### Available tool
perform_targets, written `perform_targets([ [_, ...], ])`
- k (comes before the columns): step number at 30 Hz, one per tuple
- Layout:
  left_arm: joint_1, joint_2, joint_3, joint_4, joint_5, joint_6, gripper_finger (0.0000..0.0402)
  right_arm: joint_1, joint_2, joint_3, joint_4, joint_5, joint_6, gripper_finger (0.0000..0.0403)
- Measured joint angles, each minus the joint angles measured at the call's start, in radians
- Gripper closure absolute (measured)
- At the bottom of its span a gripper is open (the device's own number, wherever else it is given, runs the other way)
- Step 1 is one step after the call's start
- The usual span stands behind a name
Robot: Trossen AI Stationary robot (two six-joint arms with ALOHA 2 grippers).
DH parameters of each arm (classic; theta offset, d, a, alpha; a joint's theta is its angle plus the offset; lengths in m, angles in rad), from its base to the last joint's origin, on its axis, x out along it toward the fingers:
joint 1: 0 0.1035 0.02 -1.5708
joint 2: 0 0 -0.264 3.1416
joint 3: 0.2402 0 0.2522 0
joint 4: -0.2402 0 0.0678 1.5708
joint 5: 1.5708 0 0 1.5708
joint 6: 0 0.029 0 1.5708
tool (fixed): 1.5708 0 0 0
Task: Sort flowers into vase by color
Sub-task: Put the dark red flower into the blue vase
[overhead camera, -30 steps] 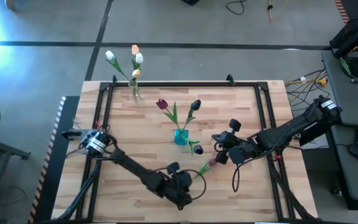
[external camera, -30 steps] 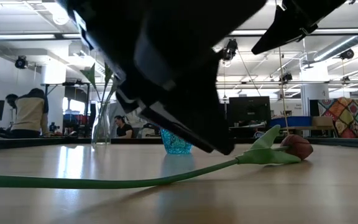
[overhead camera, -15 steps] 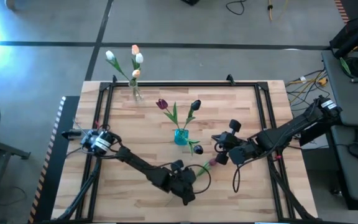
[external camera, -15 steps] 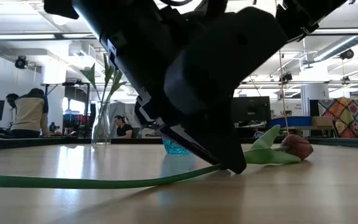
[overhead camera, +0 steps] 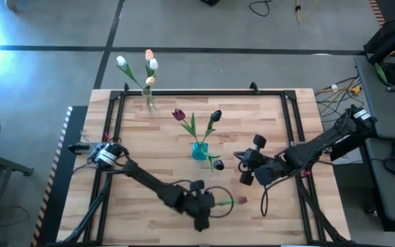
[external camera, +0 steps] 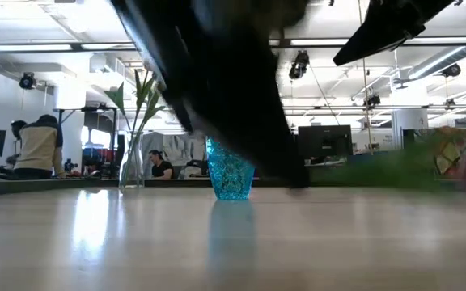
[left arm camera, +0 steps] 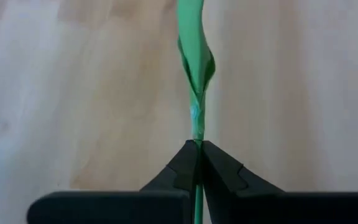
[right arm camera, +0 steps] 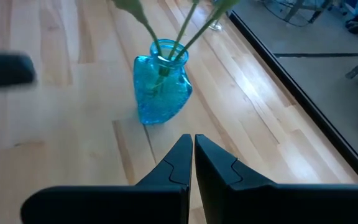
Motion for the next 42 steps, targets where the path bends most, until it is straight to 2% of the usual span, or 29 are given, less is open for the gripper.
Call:
perform_targets([
  [3, -0.033, -0.061, -0.001, -0.044, -0.042, 0.021, 0.0401, 0.013, 0.0, 0.0, 0.0, 0.0, 0.0, 0.039],
  [6, -0.068, -0.12, -0.038, -0.076, -0.128, 0.014, 0.0401, 0.022, 0.0, 0.0, 0.0, 0.002, 0.0, 0.039],
  [11, -0.117, -0.258, -0.206, -0.017, -0.248, -0.084, 0.0401, 0.031, 0.0, 0.0, 0.001, 0.037, 0.0, 0.039],
  [14, -0.142, -0.349, -0.366, 0.136, -0.306, -0.1, 0.0401, 0.035, 0.002, -0.002, 0.002, 0.056, 0.0, 0.039],
  [20, -0.168, -0.541, -0.707, 0.651, -0.406, 0.035, 0.0401, 0.035, 0.003, -0.014, 0.024, 0.064, 0.0, 0.039],
  [26, -0.164, -0.661, -0.997, 1.29, -0.421, 0.308, 0.0401, 0.035, 0.003, -0.038, 0.07, 0.079, 0.0, 0.039],
  [30, -0.14, -0.681, -1.115, 1.652, -0.429, 0.531, 0.0402, 0.035, 0.003, -0.06, 0.131, 0.08, 0.0, 0.039],
  [34, -0.095, -0.673, -1.144, 1.779, -0.405, 0.663, 0.0402, 0.035, 0.003, -0.074, 0.182, 0.09, 0.0, 0.039],
  [39, 0.007, -0.639, -1.112, 1.859, -0.271, 0.766, 0.0402, 0.035, 0.003, -0.075, 0.197, 0.139, -0.006, 0.039],
  [42, 0.081, -0.604, -1.074, 1.879, -0.156, 0.809, 0.0402, 0.035, 0.003, -0.075, 0.203, 0.16, -0.018, 0.039],
])
